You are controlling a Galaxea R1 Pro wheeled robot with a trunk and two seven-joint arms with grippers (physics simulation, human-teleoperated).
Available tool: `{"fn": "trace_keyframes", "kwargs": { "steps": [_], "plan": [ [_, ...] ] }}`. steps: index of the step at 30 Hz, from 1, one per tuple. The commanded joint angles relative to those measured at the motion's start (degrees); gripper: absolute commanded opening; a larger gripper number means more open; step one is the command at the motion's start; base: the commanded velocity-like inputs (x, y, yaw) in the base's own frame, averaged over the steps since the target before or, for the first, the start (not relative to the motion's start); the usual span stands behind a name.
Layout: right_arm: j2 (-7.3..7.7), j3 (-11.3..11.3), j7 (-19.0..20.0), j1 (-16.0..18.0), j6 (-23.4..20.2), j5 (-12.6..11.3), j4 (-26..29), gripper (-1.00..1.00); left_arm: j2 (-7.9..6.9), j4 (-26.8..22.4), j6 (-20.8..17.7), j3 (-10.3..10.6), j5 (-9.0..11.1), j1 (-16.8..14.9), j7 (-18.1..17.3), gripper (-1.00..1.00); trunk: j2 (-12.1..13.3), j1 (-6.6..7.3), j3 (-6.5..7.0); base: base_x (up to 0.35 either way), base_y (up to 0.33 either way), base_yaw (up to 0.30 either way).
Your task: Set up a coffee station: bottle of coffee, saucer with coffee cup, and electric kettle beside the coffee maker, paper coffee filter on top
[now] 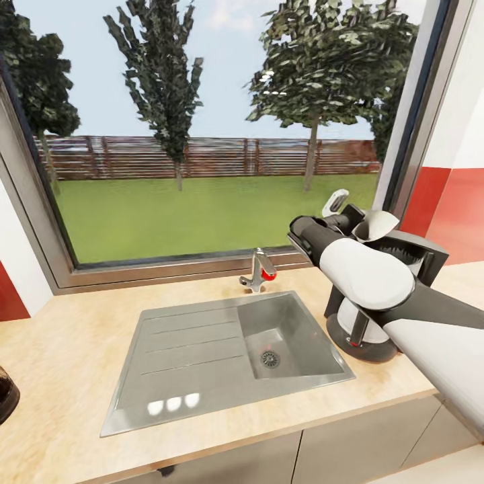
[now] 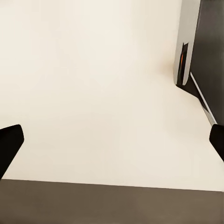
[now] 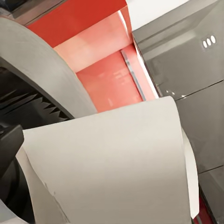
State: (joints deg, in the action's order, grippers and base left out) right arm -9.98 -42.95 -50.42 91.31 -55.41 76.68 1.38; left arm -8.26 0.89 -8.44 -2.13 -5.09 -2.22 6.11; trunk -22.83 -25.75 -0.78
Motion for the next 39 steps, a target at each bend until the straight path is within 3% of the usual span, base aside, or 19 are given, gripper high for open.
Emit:
{"fn": "trace_keyframes", "kwargs": {
  "steps": [1, 39],
  "plan": [
    [-0.02, -0.47, -0.24, 0.03, -0.06, 0.13, 0.01, -1.00, 0.00, 0.08, -0.08, -0.24, -0.54, -0.06, 0.13, 1.00, -0.09, -0.03, -0.08, 0.000, 0.000, 0.000],
    [-0.02, -0.56, -0.29, 0.01, -0.10, 0.22, 0.02, -1.00, 0.00, 0.09, -0.11, -0.24, -0.54, -0.06, 0.13, 1.00, -0.09, -0.03, -0.08, 0.000, -0.015, 0.000]
  ]
}}
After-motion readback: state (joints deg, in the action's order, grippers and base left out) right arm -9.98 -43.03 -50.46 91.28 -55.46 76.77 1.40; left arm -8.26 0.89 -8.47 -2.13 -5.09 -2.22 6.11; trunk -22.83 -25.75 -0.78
